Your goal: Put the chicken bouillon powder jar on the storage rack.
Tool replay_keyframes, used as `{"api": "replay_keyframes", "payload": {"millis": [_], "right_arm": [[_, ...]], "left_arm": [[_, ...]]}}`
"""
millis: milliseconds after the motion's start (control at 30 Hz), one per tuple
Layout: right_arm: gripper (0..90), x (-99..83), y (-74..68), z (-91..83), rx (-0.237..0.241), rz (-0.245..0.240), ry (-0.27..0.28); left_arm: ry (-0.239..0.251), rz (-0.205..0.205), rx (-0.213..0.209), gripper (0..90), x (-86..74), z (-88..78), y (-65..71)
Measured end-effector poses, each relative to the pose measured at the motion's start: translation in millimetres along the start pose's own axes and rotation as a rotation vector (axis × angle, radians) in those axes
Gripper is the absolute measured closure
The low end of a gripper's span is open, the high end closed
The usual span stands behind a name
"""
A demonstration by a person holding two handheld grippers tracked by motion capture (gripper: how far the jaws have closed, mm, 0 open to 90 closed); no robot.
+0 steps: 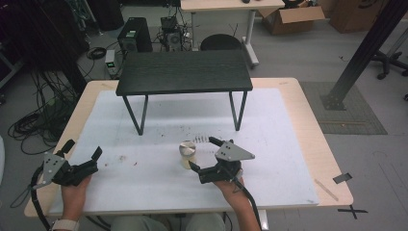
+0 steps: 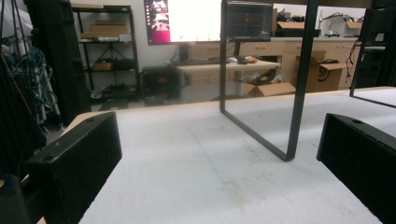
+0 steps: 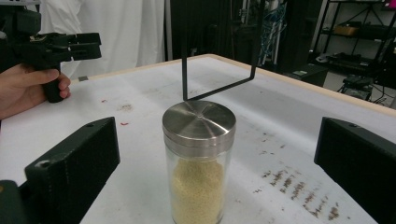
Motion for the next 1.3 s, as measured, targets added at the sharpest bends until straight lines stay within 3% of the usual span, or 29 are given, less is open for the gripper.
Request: {"api": "replay_keyframes", "payload": {"millis": [1300], "right_arm": [[3.9, -17.4, -3.3, 43.7, 0.012, -0.008, -0.105]], "left_arm": [[0.002, -0.002, 0.000, 0.4, 0.1, 0.0, -0.1]]}}
Point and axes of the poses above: each handheld gripper's, and its own axes: z roughly forward along the jaws, x roughly out of its top, y roughly to its right, the point moved 7 cm from there along z, roughly forward along the jaws
